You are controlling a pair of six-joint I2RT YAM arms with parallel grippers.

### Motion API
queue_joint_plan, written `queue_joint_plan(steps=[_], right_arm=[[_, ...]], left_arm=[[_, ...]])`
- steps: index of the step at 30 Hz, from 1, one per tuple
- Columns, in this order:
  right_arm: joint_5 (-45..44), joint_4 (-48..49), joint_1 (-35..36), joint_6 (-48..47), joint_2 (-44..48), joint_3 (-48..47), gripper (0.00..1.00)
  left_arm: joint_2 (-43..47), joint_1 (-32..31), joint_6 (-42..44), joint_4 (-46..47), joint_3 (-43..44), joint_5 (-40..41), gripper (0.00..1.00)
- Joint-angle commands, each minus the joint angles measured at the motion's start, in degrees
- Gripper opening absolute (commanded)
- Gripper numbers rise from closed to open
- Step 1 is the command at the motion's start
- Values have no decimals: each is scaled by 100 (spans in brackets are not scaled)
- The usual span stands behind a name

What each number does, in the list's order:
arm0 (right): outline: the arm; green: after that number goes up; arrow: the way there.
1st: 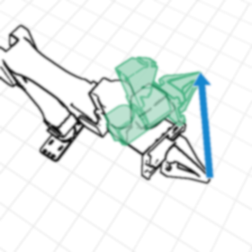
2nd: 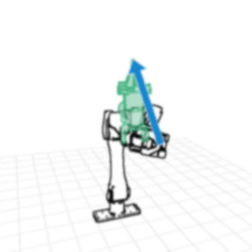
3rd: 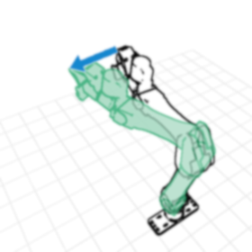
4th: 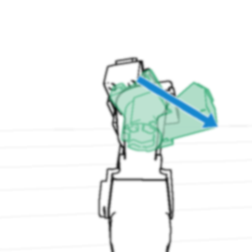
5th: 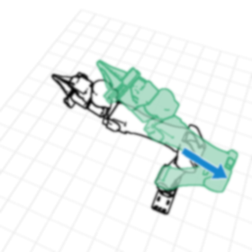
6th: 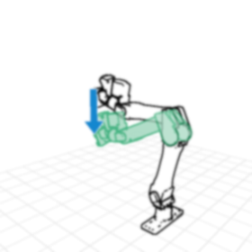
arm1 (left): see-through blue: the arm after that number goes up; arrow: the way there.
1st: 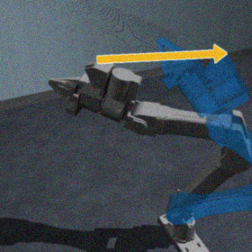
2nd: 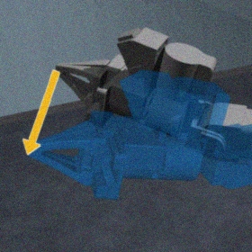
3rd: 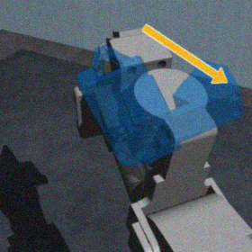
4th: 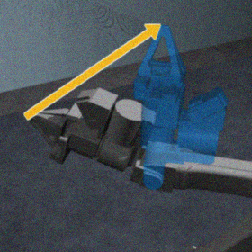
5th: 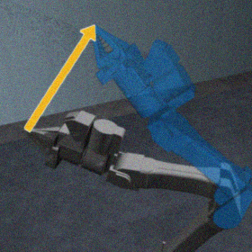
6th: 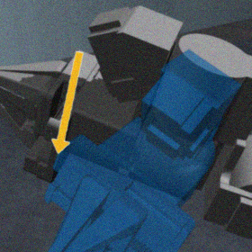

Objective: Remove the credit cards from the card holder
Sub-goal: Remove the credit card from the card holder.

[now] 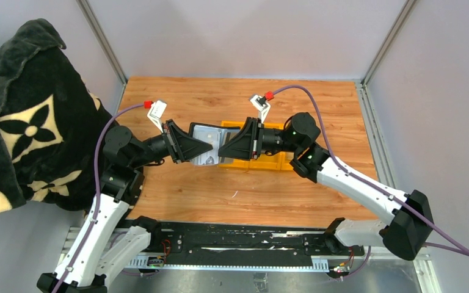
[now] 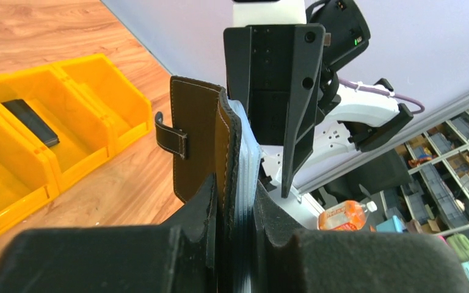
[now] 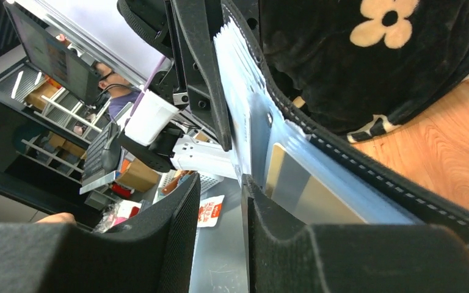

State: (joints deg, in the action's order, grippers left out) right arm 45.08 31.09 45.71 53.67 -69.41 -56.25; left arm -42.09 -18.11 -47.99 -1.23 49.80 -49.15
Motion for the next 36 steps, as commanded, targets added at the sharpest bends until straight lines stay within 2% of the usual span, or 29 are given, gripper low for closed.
queue_joint_plan(steps=[1,9,11,14,17,20,26,32,36], right_arm=[[270,661,110,351,-191,-14,34],[338,1044,166,597,-356,-5,26],[432,910,151,552,-360,-75,30],[371,-105,124,11,-187,-302,42],[90,-1028,84,-678,26,-522,46],[71,-1300,-14,-758,79,-539,45],[-67,-1149,-106,-644,161,-313,43],[85,-497,-79,-210,-37,-318,41],[167,-39,-16,36,-159,-384,33]], left_arm=[[-25,9,-159,381,23,-118,0],[-56,16,-285,481,-73,-43,2],[-55,9,-370,560,-70,-98,2],[-23,13,-332,516,15,-156,1],[13,9,-355,495,21,-169,1],[38,9,-365,503,42,-199,1],[85,9,-472,556,60,-240,1],[118,9,-458,572,33,-242,1],[135,9,-378,550,-56,-219,1]])
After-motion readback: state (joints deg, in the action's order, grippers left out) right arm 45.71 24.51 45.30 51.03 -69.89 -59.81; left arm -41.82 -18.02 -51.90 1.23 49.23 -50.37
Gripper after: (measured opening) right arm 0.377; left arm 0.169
